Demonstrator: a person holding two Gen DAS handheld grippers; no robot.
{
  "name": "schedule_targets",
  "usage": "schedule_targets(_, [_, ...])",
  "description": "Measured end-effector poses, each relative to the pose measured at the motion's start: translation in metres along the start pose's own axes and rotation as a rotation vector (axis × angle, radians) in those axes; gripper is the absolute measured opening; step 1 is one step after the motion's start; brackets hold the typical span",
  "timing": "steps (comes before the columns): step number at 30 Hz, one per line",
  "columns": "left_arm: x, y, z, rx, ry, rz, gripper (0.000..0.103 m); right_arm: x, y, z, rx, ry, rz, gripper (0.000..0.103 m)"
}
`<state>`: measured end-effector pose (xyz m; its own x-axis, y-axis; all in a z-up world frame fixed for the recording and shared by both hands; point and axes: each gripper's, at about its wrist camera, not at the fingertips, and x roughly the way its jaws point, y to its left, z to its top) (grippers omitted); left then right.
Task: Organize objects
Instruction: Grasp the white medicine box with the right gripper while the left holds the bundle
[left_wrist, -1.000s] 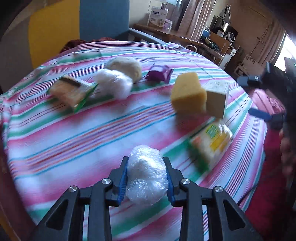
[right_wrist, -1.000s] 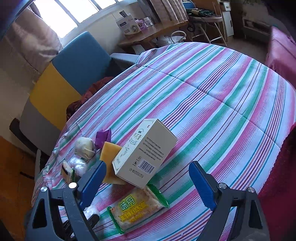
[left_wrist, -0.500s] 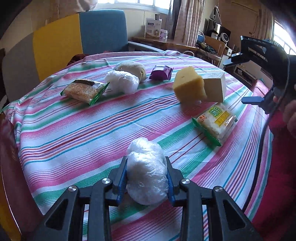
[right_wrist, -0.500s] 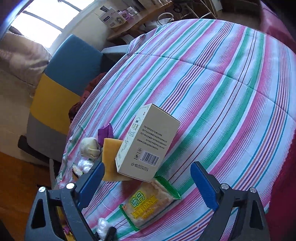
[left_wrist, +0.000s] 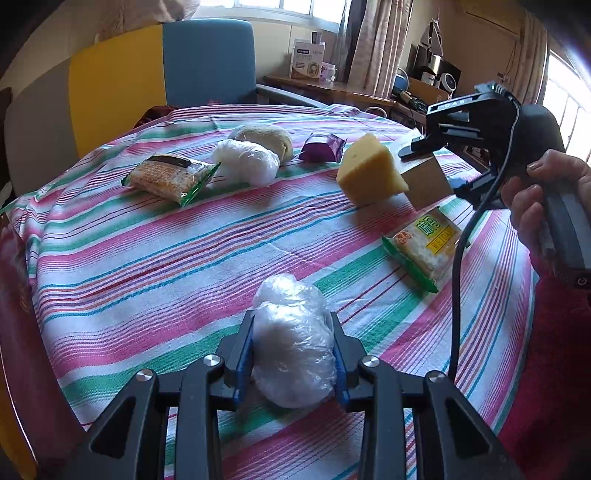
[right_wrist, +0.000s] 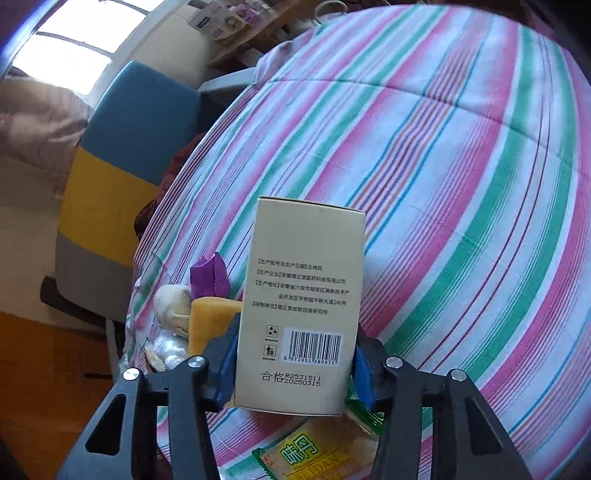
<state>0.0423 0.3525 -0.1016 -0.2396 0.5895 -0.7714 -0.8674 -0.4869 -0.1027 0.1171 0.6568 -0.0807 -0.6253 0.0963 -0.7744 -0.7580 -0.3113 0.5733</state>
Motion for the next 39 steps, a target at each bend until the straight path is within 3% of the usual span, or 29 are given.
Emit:
schedule_targets(2, [0.000,0.000,0.000,0.002,-0.001,0.001,0.035,-0.004,0.010,0.000,-0.054,-0.029,-0.012,0.050])
schedule_targets(8, [0.000,0.000,-0.001,0.001,-0.003,-0.002,0.035,-0.005,0.031,0.001,-0.225,-0.106,-0.191,0.050])
schedule_targets(14, [-0.001,0.000,-0.002,0.002,-0.004,-0.001,0.035,0.004,0.031,-0.001,-0.309,-0.057,-0.271,0.050])
schedule_targets(35, [-0.002,0.000,-0.002,0.000,0.003,-0.008,0.034,0.006,0.034,-0.008,-0.352,-0.047,-0.288,0.050])
schedule_targets(37, [-0.007,0.000,0.002,-0.010,0.029,-0.011,0.034,0.008,0.037,-0.009,-0.377,-0.048,-0.300,0.050])
schedule_targets(39, [-0.025,0.001,0.008,-0.023,-0.009,-0.031,0.034,0.010,0.039,-0.010,-0.391,-0.049,-0.307,0.050])
